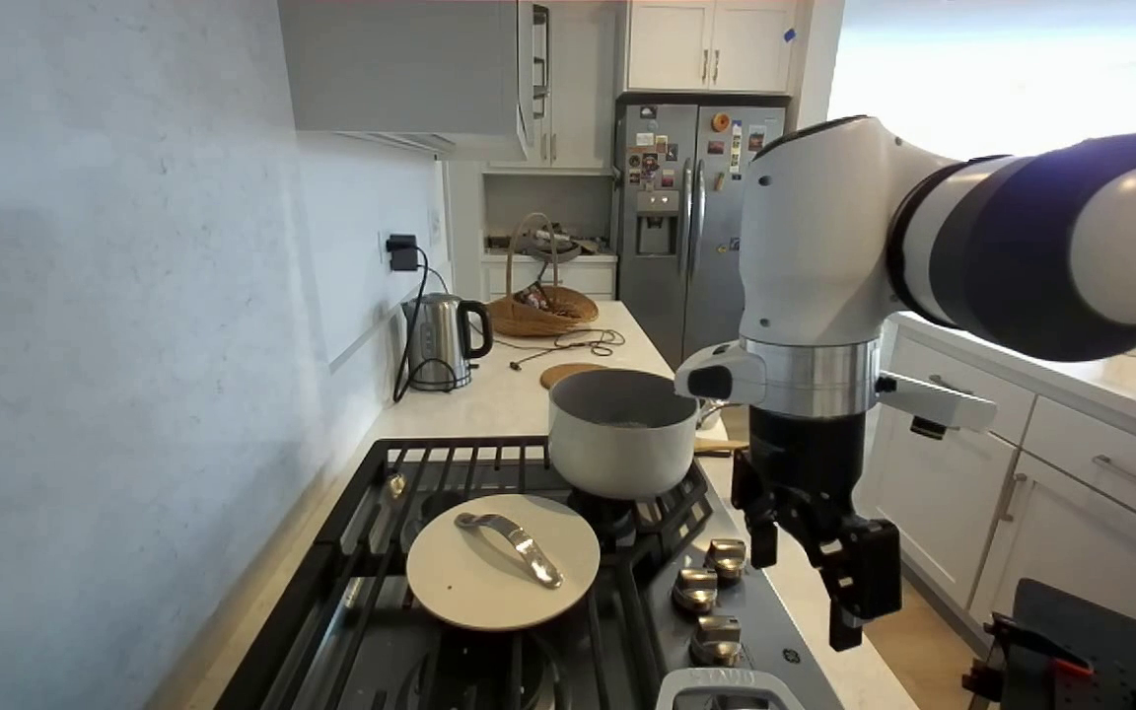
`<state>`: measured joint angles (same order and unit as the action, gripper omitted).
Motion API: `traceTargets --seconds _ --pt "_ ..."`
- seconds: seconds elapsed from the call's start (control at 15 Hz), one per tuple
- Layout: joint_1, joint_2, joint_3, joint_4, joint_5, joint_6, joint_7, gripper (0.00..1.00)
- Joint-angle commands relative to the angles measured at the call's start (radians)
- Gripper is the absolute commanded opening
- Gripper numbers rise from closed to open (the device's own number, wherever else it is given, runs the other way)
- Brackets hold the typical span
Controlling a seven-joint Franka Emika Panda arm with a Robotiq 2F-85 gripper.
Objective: Turn the second knob from the left anticlockwise
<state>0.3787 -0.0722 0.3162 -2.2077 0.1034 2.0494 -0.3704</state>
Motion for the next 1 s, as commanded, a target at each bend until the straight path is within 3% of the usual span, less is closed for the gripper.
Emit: traceTargets --seconds 0.0,0.93 --pt "0.000 0.057 0.019 0.058 -0.001 -0.023 -0.022 1.00" --pt "0.011 0.100 0.062 0.020 -0.022 0.147 0.113 1.00"
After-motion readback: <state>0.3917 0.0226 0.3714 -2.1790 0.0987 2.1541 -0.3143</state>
